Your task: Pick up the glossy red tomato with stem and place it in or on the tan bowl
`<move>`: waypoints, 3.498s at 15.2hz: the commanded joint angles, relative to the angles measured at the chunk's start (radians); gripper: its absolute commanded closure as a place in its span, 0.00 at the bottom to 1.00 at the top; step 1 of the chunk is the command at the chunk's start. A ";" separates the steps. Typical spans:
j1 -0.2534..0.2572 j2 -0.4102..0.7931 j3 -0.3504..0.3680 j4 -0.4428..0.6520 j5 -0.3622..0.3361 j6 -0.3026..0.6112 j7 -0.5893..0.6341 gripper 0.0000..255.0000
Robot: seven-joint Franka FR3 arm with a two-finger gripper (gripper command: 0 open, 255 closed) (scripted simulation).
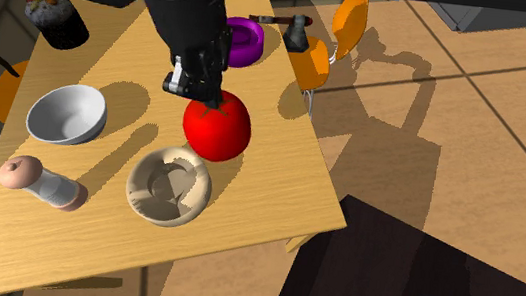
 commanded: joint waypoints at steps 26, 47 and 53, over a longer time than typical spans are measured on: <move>0.086 0.307 0.069 0.300 0.037 0.001 0.155 1.00; 0.088 0.323 0.071 0.158 0.038 0.159 0.156 0.00; 0.088 0.319 0.070 0.186 0.038 0.127 0.156 0.00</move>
